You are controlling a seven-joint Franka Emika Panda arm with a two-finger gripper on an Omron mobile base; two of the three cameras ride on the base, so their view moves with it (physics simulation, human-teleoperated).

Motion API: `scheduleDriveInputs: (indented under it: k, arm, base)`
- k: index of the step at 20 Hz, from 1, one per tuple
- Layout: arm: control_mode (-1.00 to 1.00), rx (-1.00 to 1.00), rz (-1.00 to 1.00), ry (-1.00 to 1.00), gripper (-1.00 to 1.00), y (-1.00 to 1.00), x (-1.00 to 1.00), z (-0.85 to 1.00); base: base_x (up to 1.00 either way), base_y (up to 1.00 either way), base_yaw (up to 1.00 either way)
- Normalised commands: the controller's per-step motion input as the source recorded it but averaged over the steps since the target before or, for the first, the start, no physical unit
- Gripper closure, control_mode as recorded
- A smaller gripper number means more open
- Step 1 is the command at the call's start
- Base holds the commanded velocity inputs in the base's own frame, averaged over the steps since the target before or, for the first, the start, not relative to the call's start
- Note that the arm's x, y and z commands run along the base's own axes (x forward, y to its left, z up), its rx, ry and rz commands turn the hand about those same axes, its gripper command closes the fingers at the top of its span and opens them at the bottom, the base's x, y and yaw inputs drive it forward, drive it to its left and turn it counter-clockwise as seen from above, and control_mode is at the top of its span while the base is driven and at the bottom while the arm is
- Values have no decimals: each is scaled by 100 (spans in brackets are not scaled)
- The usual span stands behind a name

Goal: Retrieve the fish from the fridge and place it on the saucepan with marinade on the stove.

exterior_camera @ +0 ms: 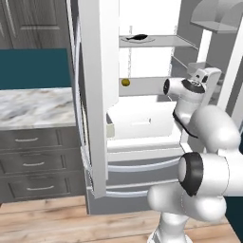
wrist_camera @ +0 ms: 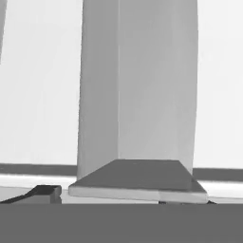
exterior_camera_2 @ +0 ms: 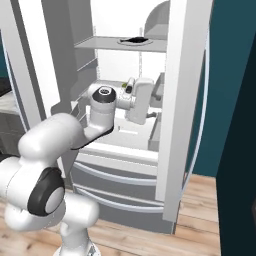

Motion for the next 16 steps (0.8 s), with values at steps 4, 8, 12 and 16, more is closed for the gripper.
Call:
scheduleDriveInputs:
  k: [4, 8, 12, 16]
  arm:
    - [-100, 0, -10, 0, -100, -100, -25, 0]
    - [-100, 4, -1, -1, -100, -50, -73, 25]
    - [-100, 6, 0, -13, -100, 10, -99, 68]
    - [-100, 4, 0, -17, -100, 65, -96, 66]
  base:
    - [0, 0, 0]
    - [0, 0, 0]
    - [0, 0, 0]
    - [0, 0, 0]
